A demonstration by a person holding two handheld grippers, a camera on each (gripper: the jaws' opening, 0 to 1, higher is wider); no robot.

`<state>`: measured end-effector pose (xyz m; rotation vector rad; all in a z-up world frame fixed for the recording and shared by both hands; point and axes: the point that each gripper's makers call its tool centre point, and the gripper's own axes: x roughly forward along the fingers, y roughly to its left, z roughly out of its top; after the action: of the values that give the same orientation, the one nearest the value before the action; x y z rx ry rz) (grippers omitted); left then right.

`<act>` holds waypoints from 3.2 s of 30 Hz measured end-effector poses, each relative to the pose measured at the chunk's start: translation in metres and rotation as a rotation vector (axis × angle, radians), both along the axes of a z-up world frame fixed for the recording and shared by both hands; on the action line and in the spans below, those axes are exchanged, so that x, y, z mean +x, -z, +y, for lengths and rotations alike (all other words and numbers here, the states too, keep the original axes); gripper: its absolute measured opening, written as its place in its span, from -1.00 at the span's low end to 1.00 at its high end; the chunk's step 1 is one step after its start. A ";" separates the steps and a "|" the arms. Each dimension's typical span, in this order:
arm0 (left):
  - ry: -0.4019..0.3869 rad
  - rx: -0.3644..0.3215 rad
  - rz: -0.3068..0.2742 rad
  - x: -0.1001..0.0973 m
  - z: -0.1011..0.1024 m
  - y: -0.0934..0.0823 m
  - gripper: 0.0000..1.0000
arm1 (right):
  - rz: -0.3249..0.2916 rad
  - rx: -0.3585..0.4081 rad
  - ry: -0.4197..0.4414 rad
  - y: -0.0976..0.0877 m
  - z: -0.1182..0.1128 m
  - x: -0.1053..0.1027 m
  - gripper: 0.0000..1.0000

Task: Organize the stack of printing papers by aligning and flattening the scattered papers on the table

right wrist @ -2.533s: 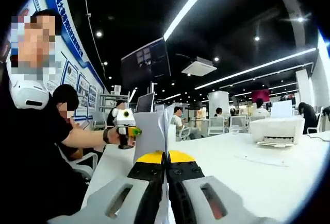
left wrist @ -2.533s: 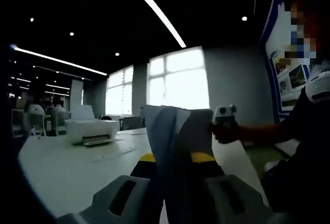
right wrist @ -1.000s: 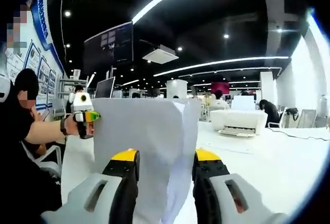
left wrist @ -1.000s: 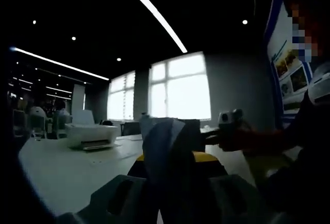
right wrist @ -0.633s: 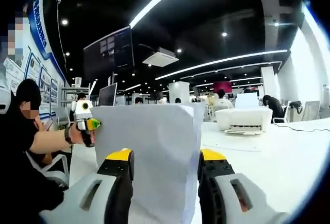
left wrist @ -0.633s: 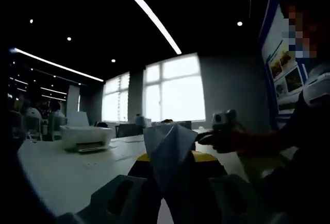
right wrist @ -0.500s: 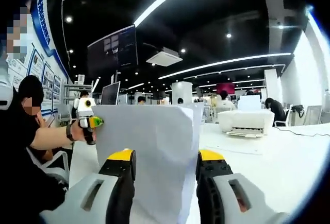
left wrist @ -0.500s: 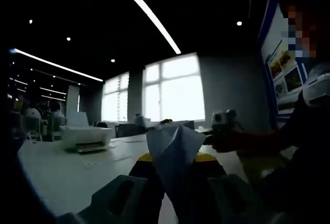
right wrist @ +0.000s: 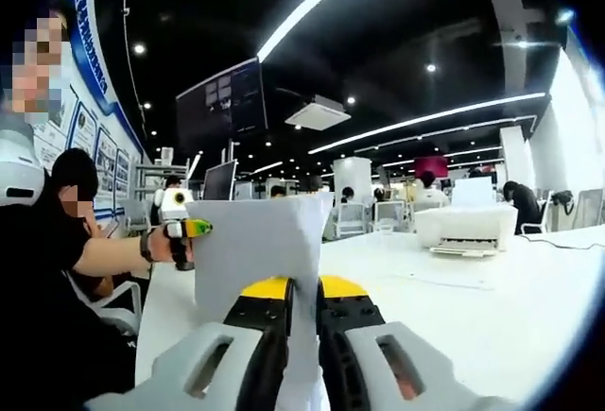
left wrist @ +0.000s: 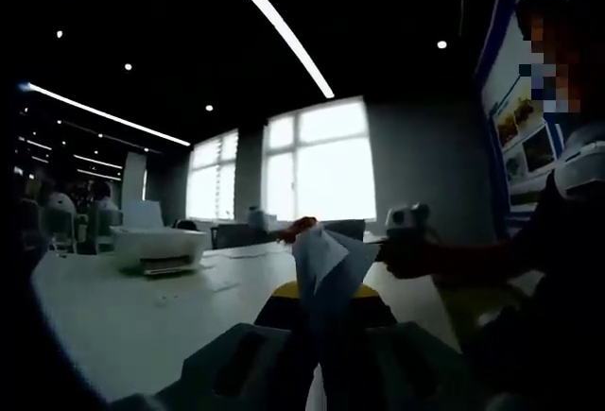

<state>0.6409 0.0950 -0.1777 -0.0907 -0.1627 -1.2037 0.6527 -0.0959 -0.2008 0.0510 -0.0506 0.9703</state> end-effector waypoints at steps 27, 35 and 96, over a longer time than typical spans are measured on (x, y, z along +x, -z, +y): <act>-0.093 -0.026 0.389 0.051 -0.005 0.013 -0.88 | 0.418 0.127 0.038 0.001 -0.003 -0.003 -1.00; -0.118 -0.061 0.430 0.075 -0.011 0.026 -0.88 | 0.448 0.117 0.098 0.016 -0.011 0.022 -1.00; -0.650 0.386 0.263 0.155 0.000 0.160 -0.12 | 0.512 0.014 0.423 0.131 -0.033 0.096 -0.93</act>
<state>0.7957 0.0952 -0.3375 0.1356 0.2585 -0.5486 0.7491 -0.1294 -0.3313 0.2884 0.3896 0.5121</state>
